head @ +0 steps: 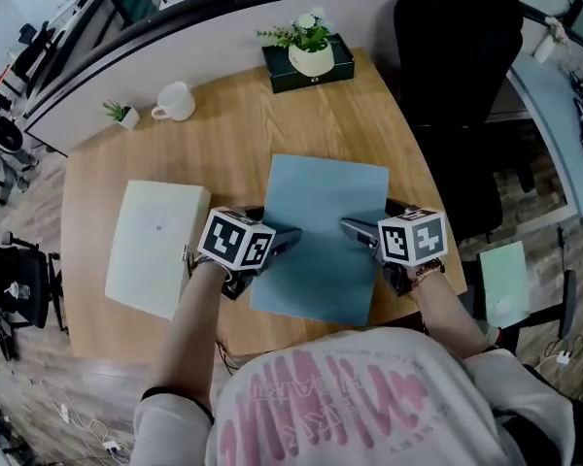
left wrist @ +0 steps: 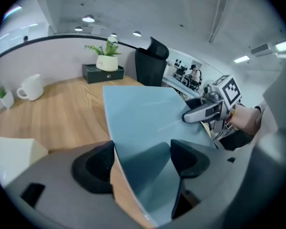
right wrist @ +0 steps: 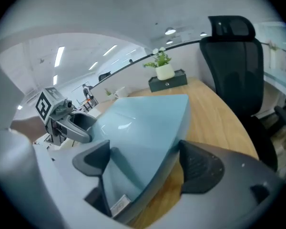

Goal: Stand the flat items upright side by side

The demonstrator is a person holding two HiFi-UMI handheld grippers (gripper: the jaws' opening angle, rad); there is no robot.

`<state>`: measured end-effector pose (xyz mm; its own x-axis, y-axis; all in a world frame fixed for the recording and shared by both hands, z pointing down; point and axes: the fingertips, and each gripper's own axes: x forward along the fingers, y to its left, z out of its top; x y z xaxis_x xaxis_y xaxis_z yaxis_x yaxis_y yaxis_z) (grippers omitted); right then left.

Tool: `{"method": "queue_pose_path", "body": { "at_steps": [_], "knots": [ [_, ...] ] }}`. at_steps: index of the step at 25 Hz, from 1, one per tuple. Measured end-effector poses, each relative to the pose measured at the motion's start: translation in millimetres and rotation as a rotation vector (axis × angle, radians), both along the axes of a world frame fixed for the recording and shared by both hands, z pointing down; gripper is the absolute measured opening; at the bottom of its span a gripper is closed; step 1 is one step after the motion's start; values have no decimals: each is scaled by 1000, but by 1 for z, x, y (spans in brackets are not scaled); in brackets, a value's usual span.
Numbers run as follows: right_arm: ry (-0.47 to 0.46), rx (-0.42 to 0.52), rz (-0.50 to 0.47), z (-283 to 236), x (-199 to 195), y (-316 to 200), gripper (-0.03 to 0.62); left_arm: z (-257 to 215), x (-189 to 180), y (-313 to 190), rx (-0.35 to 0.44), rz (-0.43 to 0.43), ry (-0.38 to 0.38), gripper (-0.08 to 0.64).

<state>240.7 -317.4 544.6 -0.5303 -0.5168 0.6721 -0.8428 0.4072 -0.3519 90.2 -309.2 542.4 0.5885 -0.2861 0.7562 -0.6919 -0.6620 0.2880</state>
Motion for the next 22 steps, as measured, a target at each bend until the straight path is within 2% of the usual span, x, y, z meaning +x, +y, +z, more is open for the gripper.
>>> {"method": "queue_pose_path", "body": {
  "at_steps": [5, 11, 15, 18, 20, 22],
  "knots": [
    [57, 107, -115, -34, -38, -16, 457, -26, -34, 5, 96, -96, -12, 367],
    [86, 244, -175, -70, -70, -46, 459, -55, -64, -15, 223, -187, -4, 370],
    [117, 370, -206, -103, -88, -70, 463, -83, -81, -34, 325, -249, 22, 353],
    [127, 491, -213, -131, -106, -88, 465, -110, -97, -49, 426, -303, 28, 356],
    [121, 565, -193, -149, -114, -98, 465, -123, -103, -57, 473, -345, 57, 358],
    [102, 627, -159, -164, -118, -106, 457, -127, -105, -60, 512, -350, 42, 362]
  ]
}}
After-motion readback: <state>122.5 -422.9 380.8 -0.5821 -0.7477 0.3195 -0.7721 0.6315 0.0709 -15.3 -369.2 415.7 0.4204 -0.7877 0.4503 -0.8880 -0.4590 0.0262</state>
